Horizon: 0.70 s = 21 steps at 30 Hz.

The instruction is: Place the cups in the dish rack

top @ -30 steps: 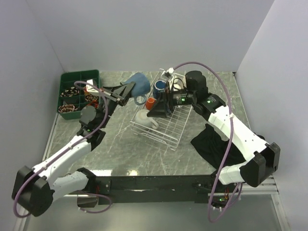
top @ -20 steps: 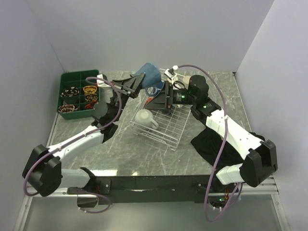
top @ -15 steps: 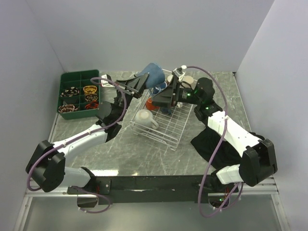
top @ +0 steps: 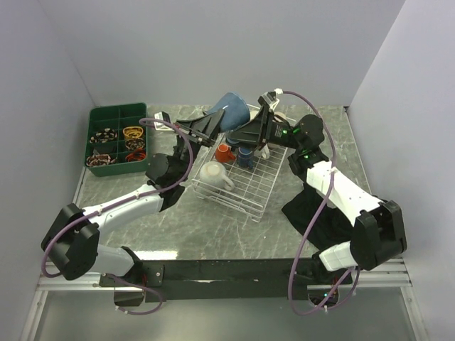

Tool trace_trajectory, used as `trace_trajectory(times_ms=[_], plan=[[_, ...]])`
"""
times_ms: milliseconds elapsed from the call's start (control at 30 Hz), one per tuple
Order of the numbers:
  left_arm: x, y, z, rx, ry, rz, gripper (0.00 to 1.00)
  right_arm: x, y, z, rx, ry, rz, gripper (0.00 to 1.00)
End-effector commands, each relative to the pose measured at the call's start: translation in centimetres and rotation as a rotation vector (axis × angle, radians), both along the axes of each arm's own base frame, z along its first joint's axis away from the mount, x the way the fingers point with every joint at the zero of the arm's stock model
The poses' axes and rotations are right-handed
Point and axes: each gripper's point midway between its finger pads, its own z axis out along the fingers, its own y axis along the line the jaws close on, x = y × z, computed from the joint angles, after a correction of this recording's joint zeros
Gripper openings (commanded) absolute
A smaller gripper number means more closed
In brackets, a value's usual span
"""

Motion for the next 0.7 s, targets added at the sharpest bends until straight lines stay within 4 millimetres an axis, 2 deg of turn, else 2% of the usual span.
trace_trajectory(times_ms=[0,67,200,267,400,467,567,600,667], plan=[[-3.2,2.5,6.2,-0.155,-0.164,-0.006,0.01,-0.1,-0.8,2.2,0.055,-0.058,-0.003,0.38],[-3.2,2.2,5.8,-0.153,-0.163,-0.015,0.01,-0.1,-0.9,2.4,0.063,-0.060,-0.001,0.32],[-3.1,1.8,5.0,-0.150,-0.151,-0.041,0.01,0.4,-0.8,2.1,0.064,-0.048,0.004,0.28],[-3.2,1.7,4.8,-0.150,-0.148,-0.050,0.01,0.6,-0.7,2.2,0.072,-0.044,0.011,0.30],[-3.3,1.7,4.3,-0.149,-0.140,-0.056,0.01,1.0,-0.6,1.9,0.068,-0.040,0.011,0.46],[-3.3,1.7,4.1,-0.145,-0.139,-0.059,0.01,1.1,-0.6,1.9,0.070,-0.037,0.009,0.46],[-3.2,1.5,3.9,-0.148,-0.136,-0.065,0.01,1.2,-1.0,2.0,0.083,-0.036,-0.002,0.34],[-3.1,1.4,3.7,-0.149,-0.132,-0.068,0.01,1.2,-1.1,2.1,0.088,-0.037,-0.003,0.24],[-3.0,1.1,3.4,-0.147,-0.129,-0.077,0.01,1.0,-1.5,2.6,0.102,-0.054,-0.005,0.13]])
